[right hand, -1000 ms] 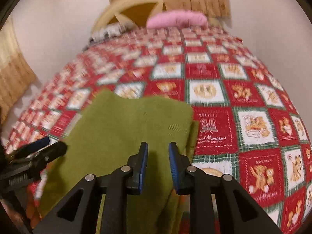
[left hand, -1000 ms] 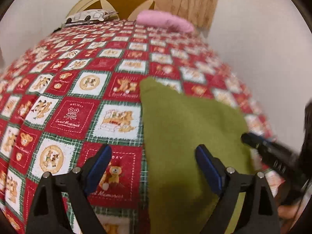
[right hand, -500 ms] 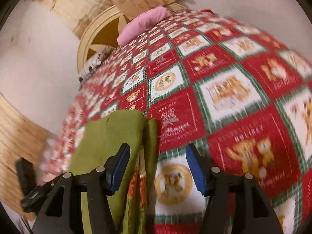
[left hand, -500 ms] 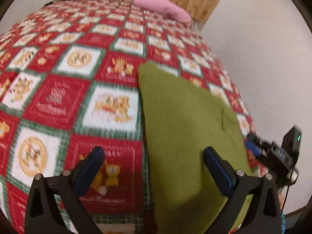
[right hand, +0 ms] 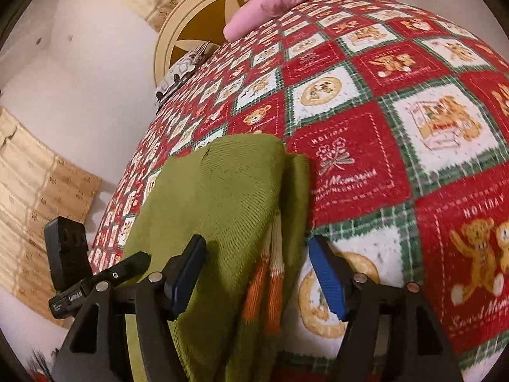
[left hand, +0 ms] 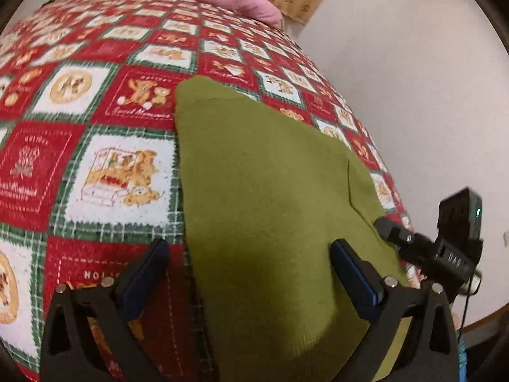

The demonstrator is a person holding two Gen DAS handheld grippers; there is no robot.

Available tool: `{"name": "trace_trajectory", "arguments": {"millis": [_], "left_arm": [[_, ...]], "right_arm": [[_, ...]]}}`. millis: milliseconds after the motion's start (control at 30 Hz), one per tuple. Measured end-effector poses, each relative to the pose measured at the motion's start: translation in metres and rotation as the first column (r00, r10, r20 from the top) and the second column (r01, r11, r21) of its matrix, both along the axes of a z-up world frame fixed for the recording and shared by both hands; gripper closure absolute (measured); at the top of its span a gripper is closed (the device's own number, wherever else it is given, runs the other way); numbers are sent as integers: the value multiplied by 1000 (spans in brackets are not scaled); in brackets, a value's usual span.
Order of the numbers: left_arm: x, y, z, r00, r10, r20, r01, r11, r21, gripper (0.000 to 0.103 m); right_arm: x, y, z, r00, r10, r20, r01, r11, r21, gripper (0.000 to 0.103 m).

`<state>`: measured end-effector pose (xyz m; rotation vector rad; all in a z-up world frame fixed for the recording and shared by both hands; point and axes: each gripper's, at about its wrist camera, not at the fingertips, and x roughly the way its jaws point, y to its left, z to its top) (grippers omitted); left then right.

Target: Fold small clothes

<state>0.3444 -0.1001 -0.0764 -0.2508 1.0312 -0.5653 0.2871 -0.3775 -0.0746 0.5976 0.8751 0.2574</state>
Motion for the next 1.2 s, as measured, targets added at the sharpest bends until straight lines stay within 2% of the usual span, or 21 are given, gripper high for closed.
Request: {"name": "trace_trajectory", "arguments": {"millis": [100,233,300,367,433,633,867,967,1067,1200], "left_arm": [[0,-1,0,1000,4,8,-4,1000,4,0],[-2,-5,-1,999,6,38,-7,1000,27,0],[0,-5,-1,999,13,49,-15,999,29,5],[-2,-6,-1,998,15,64,-17,999,37,20],[-4,-11,2,997,0,74,-3,999,39,32],[-14,-14,10,994,17,104,-25,996,83,47],[-34,-19,26,983,9,181,-36,989,145,57],[-44,-16,38,976,14,217,-46,989,142,58],[-56,-15,50,966,5,259,-44,989,144,58],[-71,-7,65,957,4,289,-37,994,107,58]], "right_arm": [[10,10,-1,1000,28,9,-28,999,-44,33],[15,24,2,997,71,22,-66,984,-164,35],[15,22,2,998,62,27,-56,983,-175,43],[14,18,1,998,52,34,-46,986,-162,58],[13,22,3,997,57,44,-50,987,-152,67],[3,41,22,997,32,71,-12,963,-270,77],[-33,52,58,986,4,169,41,964,-261,79],[-49,63,75,977,9,211,52,959,-280,80],[-65,65,90,969,-4,248,70,964,-257,80],[-91,69,107,956,-23,293,96,967,-237,80]]}}
